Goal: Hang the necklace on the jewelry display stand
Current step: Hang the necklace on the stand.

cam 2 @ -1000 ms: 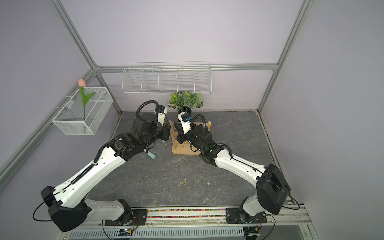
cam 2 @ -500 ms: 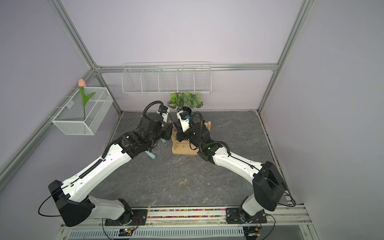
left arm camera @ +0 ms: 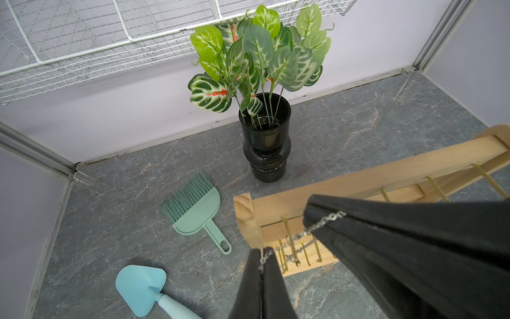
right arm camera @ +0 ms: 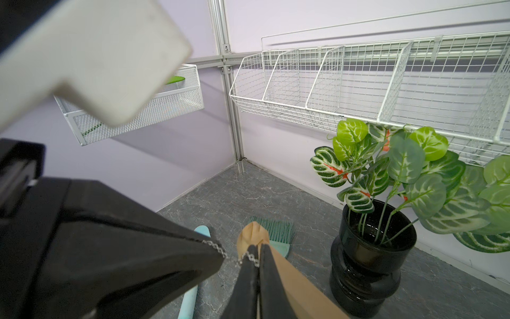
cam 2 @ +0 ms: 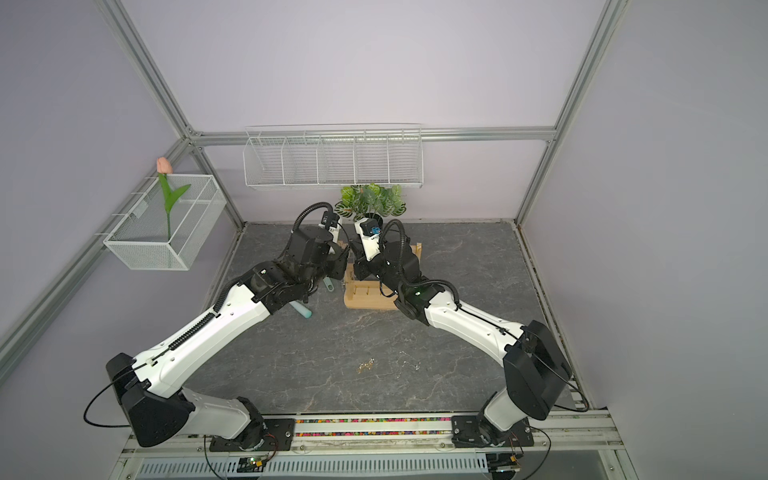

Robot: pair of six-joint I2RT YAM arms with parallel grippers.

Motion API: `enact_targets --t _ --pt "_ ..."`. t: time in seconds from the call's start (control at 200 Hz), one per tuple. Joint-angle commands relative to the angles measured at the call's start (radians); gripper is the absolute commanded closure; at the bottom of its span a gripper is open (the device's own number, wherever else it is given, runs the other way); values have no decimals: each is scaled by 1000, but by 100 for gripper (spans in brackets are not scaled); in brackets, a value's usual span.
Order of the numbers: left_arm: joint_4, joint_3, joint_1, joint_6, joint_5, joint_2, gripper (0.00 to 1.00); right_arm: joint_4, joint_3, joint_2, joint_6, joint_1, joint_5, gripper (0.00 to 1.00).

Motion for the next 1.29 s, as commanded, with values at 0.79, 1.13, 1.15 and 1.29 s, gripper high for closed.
enact_targets --t 0.79,1.13,1.15,1.29 --pt "37 -84 31 -43 -20 56 100 -22 23 28 -5 -22 -44 81" --pt "33 -99 33 -62 -23 57 100 -42 -33 -59 1 -27 -17 66" --pt "33 -102 33 -63 -23 56 100 -48 -37 -66 4 -28 -16 65" --pt "34 -121 33 -71 -29 45 100 -98 -81 -130 23 -38 -35 56"
